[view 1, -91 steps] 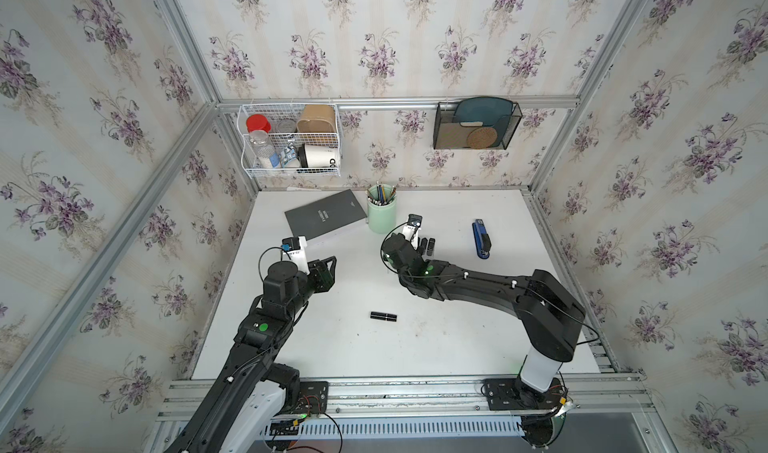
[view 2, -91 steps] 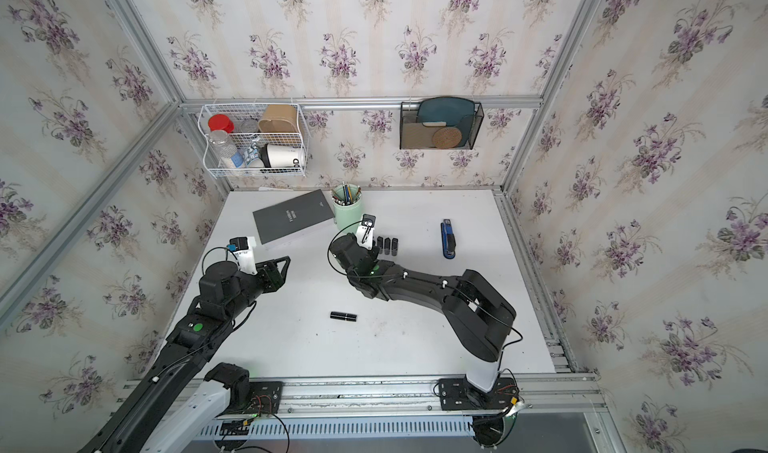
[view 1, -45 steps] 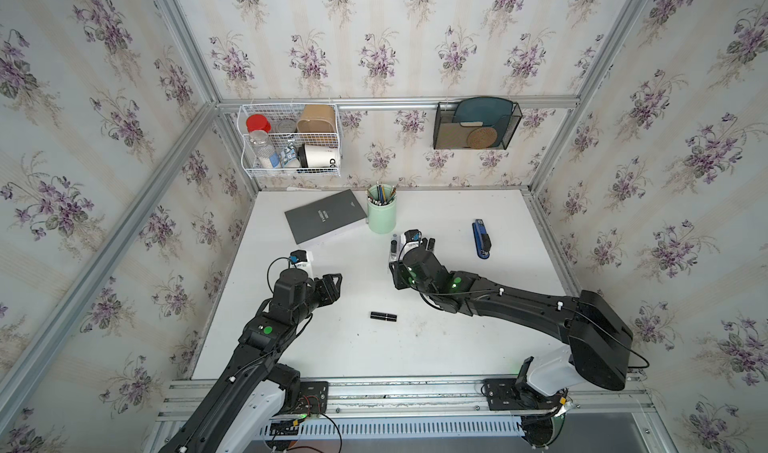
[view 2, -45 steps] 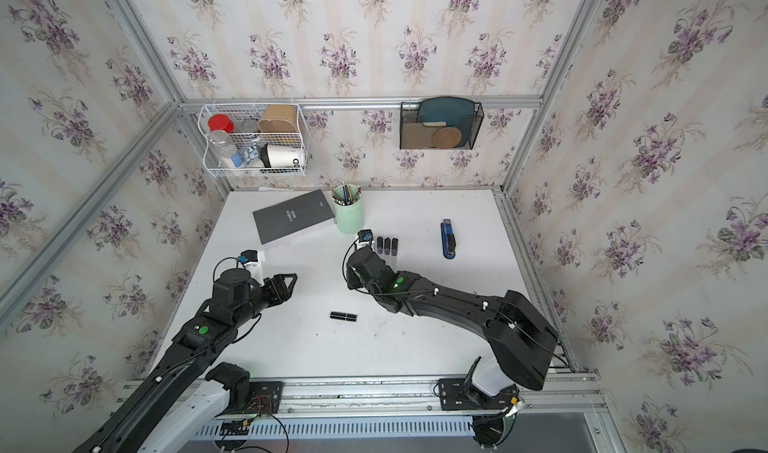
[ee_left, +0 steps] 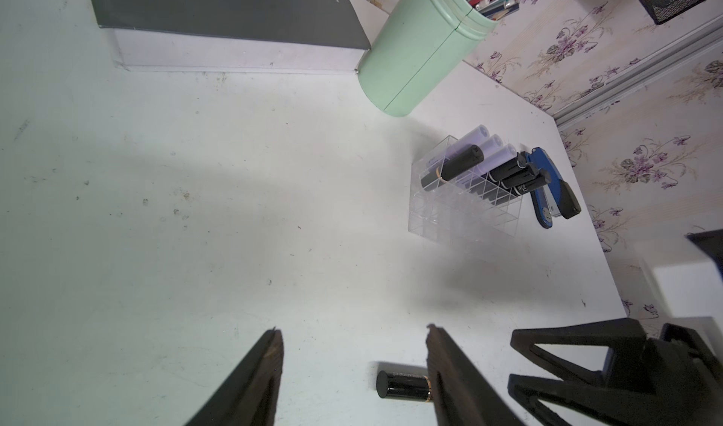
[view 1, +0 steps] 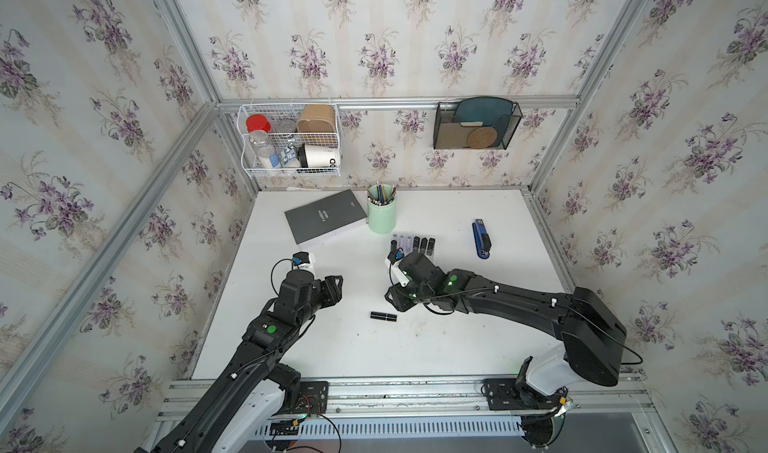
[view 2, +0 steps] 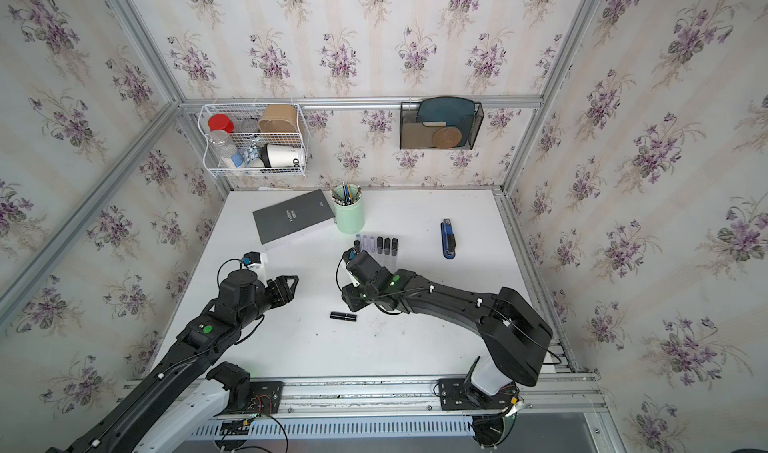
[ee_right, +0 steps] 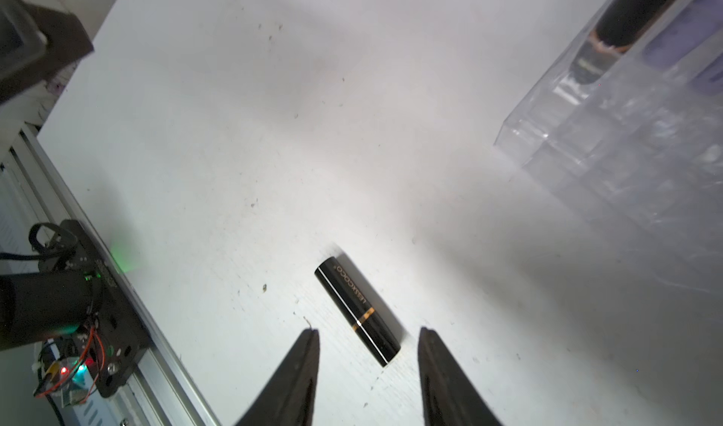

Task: Arrange the lipsticks in the organizer
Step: Pick up the lipstick at the center of the board.

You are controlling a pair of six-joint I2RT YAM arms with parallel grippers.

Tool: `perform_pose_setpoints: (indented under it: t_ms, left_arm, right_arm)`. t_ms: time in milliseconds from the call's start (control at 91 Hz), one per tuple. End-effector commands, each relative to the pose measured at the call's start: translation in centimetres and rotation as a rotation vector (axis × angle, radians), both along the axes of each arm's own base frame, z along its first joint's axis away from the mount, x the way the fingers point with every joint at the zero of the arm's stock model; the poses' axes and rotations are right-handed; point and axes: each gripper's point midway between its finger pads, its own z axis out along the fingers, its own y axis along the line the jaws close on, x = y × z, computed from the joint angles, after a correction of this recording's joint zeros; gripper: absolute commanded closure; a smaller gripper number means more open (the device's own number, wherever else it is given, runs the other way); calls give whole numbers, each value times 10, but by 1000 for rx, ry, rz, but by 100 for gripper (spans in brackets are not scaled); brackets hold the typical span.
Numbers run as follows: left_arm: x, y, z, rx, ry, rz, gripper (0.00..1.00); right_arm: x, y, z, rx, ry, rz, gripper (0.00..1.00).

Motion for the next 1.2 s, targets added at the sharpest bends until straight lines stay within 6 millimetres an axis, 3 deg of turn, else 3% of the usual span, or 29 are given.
perform_pose_setpoints:
  t_ms: [0, 99, 264, 571, 1022, 1187]
  left_arm:
    - [-1, 1, -4, 9, 4, -1, 38]
    - [-3, 1, -7, 0, 14, 2, 38]
    - [-8, 2, -12, -17, 31, 8, 38]
    - [-14, 1, -16, -45, 46, 7, 38]
    - [-14, -3, -16, -54, 56, -6, 38]
    - [-14, -5, -16, -58, 64, -16, 38]
  right_arm:
    - [-18, 4, -11, -43, 57, 91, 50]
    - [-27, 9, -22, -90, 72, 141, 44]
    - [-36, 10, -42, -191, 68, 194, 43]
    - [-25, 11, -53, -324, 6, 207, 43]
    - [-25, 19, -73, -344, 36, 232, 48]
    - [-25, 21, -80, -351, 50, 234, 54]
